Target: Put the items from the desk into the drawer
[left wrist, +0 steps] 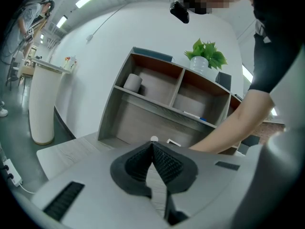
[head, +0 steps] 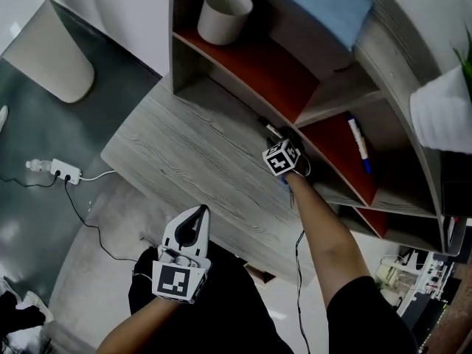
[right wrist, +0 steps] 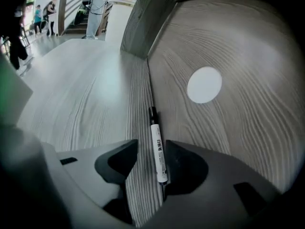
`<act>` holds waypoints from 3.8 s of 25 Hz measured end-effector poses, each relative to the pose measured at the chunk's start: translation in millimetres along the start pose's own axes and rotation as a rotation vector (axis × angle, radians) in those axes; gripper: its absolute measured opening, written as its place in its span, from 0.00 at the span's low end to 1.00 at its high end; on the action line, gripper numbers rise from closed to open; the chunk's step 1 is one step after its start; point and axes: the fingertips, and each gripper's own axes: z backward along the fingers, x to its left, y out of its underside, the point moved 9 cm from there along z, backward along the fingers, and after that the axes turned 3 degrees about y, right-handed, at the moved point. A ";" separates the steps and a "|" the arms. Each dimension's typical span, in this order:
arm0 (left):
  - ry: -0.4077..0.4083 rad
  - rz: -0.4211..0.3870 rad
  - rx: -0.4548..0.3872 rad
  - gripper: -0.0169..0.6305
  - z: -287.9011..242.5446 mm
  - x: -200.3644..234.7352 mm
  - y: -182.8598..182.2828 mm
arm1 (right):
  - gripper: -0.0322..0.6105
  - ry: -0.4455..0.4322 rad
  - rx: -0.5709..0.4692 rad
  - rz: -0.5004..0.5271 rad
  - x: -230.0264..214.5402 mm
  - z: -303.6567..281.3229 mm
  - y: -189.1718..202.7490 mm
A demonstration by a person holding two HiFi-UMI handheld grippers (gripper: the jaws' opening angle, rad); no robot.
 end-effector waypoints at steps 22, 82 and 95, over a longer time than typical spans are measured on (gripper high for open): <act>0.012 -0.078 -0.009 0.03 -1.1 -21.5 9.7 | 0.31 -0.178 -0.002 0.082 -3.8 3.1 -13.5; 0.284 -0.164 0.112 0.03 156.6 18.2 7.6 | 0.17 -0.206 0.046 -0.138 197.3 245.7 -6.9; 0.437 -0.199 0.143 0.03 188.7 4.8 19.4 | 0.17 -0.162 0.101 -0.197 285.7 320.6 12.6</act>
